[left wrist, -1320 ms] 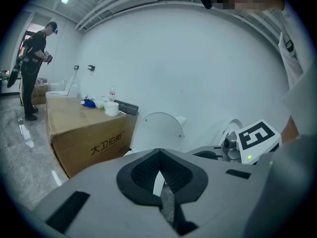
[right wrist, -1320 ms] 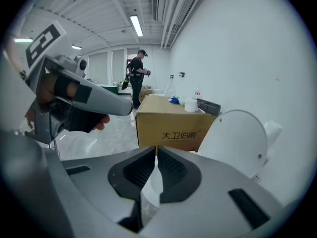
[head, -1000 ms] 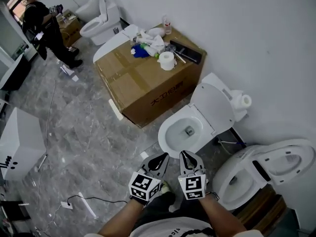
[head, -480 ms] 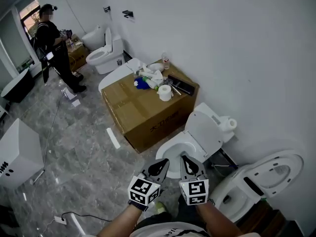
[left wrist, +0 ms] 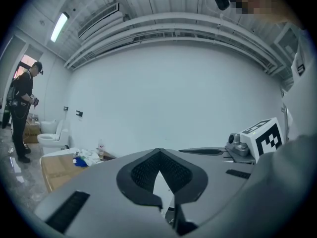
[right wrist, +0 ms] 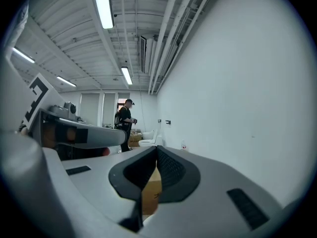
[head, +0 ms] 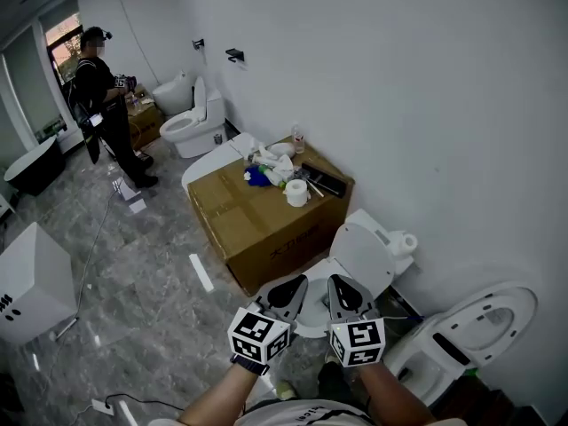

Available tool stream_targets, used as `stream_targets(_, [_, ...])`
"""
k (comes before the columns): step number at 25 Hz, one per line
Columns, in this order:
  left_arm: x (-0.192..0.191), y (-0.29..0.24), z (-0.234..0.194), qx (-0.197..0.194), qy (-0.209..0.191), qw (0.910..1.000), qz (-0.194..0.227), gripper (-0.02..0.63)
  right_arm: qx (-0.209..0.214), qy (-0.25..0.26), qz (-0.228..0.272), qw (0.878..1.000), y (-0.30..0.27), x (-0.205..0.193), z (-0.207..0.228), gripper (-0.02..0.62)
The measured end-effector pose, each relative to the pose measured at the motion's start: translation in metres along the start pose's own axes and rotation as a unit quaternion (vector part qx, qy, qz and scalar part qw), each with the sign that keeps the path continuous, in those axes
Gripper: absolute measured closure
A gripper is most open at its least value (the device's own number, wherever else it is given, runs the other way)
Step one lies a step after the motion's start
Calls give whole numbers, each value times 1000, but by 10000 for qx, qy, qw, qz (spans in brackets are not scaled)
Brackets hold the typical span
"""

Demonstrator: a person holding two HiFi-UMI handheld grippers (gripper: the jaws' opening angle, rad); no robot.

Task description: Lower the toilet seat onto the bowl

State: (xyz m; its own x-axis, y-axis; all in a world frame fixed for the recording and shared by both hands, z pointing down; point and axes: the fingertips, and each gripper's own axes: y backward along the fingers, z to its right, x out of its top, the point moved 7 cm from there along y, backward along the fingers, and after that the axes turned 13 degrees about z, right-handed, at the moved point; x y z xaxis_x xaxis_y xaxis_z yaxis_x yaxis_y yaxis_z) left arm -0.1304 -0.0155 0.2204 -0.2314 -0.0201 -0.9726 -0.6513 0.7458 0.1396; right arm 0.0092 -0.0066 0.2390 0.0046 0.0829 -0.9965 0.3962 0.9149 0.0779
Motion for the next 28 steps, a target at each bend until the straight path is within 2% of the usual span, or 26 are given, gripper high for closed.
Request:
stream_targets(7, [19, -6, 2, 24, -73, 9998, 209, 595, -31, 89, 156, 9998, -1, 22, 8, 578])
stream_targets(28, [19, 4, -6, 168, -72, 9993, 318, 597, 28, 207, 132, 9997, -4, 16, -5, 580])
